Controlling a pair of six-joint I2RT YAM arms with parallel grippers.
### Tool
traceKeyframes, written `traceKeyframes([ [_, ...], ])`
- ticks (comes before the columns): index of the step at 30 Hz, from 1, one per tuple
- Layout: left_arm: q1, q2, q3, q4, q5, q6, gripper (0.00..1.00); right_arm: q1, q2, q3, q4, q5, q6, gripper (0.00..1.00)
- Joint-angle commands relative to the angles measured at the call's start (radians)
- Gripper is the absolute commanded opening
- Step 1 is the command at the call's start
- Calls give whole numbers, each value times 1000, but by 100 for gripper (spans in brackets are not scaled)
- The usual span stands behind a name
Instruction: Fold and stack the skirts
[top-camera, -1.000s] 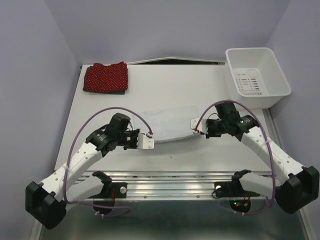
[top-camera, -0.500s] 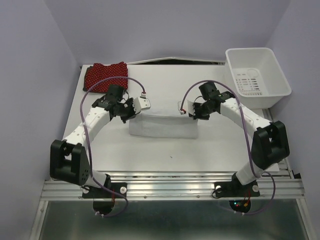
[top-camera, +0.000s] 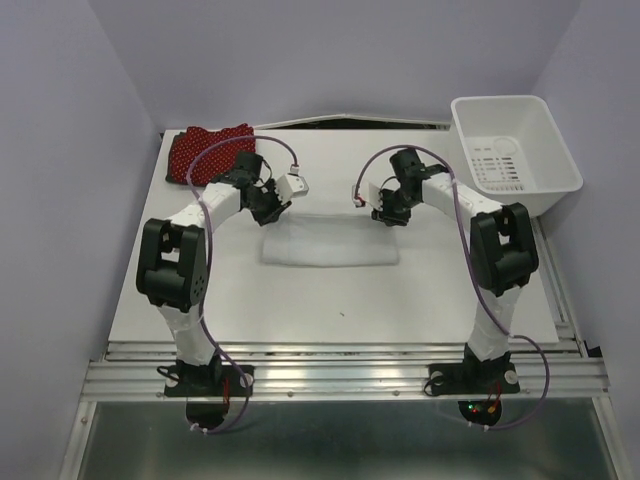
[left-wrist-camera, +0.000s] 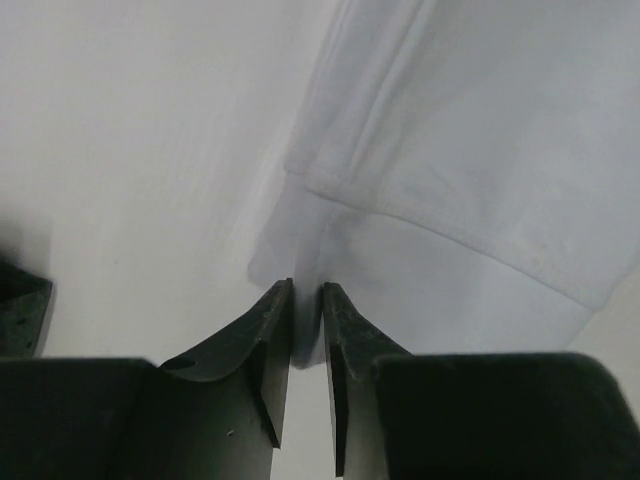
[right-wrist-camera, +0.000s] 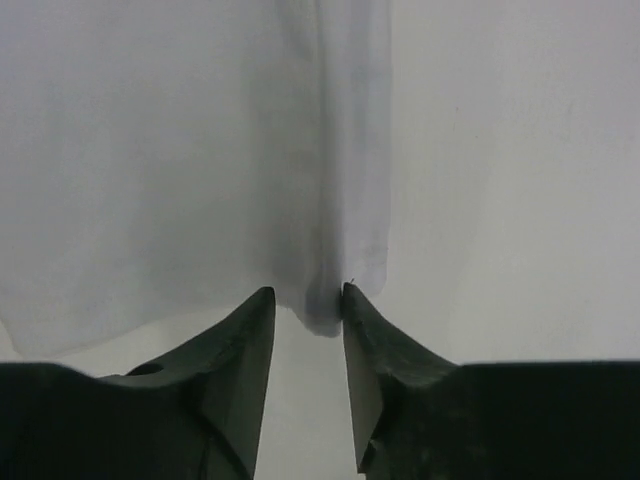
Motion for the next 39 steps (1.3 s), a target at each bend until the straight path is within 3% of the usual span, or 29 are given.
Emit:
traceKeyframes([
  [1, 15, 45, 61, 8, -51, -37, 37, -12, 58, 79, 35, 43, 78, 55],
  [2, 23, 43, 59, 17, -51, -66, 45, -12, 63, 93, 52, 45, 98, 59],
  [4, 32, 10, 52, 46, -60, -85, 50, -25, 60, 142, 61, 36, 155, 78],
  [5, 43, -4, 54, 47, -63, -106, 50, -35, 60, 160, 65, 33, 173, 79],
  [7, 54, -65, 51, 57, -63, -149, 64, -35, 63, 202, 60, 8, 225, 79],
  [9, 58, -107, 46, 32, -52, -187, 64, -35, 72, 218, 62, -6, 262, 79],
  [14, 58, -252, -52, -92, 58, -278, 63, -35, 150, 277, 22, -70, 310, 73],
  [18, 51, -320, -173, -109, 121, -341, 58, -35, 225, 309, -17, -131, 350, 60],
  [26, 31, -270, -277, -103, 190, -509, 52, -35, 261, 260, -50, -133, 382, 43],
  [32, 29, -118, -218, -60, 163, -594, 45, -35, 187, 110, -118, -144, 377, 32],
  [36, 34, -49, -155, 23, 139, -634, 44, -35, 89, -19, -124, -164, 390, 32],
  [39, 70, -56, -120, 52, 210, -642, 44, -35, 40, -57, -161, -205, 402, 32],
])
